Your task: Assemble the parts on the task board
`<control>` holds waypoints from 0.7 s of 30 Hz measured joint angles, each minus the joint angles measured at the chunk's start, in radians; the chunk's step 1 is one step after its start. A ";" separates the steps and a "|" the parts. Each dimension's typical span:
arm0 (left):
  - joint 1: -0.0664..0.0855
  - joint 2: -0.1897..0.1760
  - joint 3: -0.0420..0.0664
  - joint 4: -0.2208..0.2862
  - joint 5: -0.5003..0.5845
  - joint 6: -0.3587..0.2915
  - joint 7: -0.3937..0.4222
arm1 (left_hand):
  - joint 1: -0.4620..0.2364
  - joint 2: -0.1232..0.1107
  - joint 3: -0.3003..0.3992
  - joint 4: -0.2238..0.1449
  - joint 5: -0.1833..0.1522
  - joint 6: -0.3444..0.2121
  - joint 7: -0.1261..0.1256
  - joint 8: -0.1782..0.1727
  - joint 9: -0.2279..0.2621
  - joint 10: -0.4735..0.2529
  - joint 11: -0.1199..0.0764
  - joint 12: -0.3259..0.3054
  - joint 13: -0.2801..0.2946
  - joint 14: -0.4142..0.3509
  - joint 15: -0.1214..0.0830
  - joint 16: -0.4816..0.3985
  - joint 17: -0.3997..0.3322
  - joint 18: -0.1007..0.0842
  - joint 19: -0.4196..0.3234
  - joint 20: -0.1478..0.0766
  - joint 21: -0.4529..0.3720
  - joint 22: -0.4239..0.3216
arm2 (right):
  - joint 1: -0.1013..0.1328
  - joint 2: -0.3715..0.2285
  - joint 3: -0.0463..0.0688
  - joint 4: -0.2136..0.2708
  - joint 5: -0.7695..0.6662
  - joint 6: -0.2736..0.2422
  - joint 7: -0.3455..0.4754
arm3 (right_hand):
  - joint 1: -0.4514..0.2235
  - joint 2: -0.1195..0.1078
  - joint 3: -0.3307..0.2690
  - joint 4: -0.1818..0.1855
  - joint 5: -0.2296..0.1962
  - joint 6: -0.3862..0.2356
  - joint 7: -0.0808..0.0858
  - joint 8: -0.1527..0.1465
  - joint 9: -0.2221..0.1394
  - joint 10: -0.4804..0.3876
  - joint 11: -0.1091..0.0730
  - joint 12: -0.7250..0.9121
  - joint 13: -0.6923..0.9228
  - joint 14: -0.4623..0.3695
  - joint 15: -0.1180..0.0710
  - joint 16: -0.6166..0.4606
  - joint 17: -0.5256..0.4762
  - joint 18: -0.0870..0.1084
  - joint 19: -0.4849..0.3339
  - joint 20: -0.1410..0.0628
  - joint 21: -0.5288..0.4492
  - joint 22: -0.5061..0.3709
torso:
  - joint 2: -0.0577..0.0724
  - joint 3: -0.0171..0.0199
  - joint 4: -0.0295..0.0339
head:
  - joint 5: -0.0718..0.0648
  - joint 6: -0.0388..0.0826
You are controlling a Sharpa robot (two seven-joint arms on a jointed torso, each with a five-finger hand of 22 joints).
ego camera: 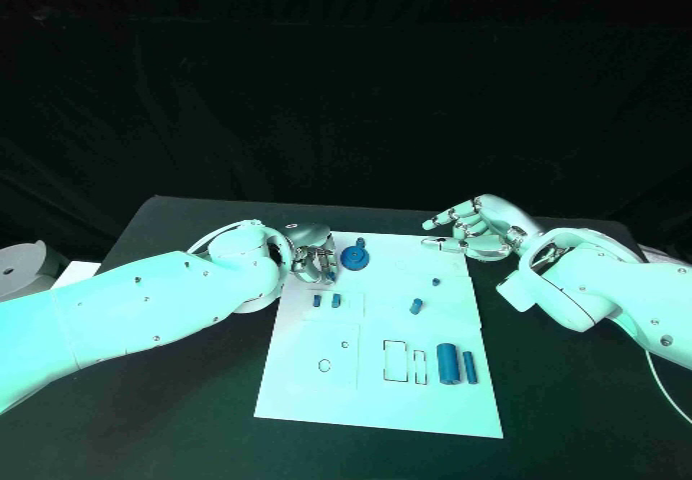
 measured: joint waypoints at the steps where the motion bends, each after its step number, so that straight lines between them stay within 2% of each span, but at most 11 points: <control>1: 0.000 0.001 0.000 0.000 -0.001 0.002 -0.001 | 0.000 0.000 0.001 -0.001 0.000 0.000 0.000 0.000 0.000 0.002 -0.003 0.000 0.000 0.000 0.000 0.000 0.000 0.000 0.000 0.000 0.003 0.000 | 0.000 0.000 0.000 0.000 0.000 0.000 0.000 | 0.000 0.000 0.000 0.000 0.000 0.000 0.000 0.000 0.000 0.000 0.000 0.000 0.000 0.000 0.000 0.000 0.000 0.000 0.000 0.000 0.000 0.000 | 0.000 0.0001 -0.0001 | 0.000 -0.001; 21: -0.002 0.007 -0.001 -0.003 -0.010 0.023 -0.009 | -0.004 -0.004 0.003 -0.003 0.000 0.000 0.000 -0.004 -0.001 0.004 -0.004 -0.003 0.000 0.000 0.000 0.000 -0.001 0.000 0.000 0.000 0.004 0.001 | 0.000 0.000 0.000 0.000 0.000 0.001 0.000 | 0.000 0.000 0.000 0.000 0.000 0.000 0.000 0.000 0.000 0.000 0.000 0.000 0.000 0.000 0.000 0.000 0.000 0.000 0.000 0.000 0.000 0.000 | -0.001 0.0002 0.0008 | 0.002 -0.004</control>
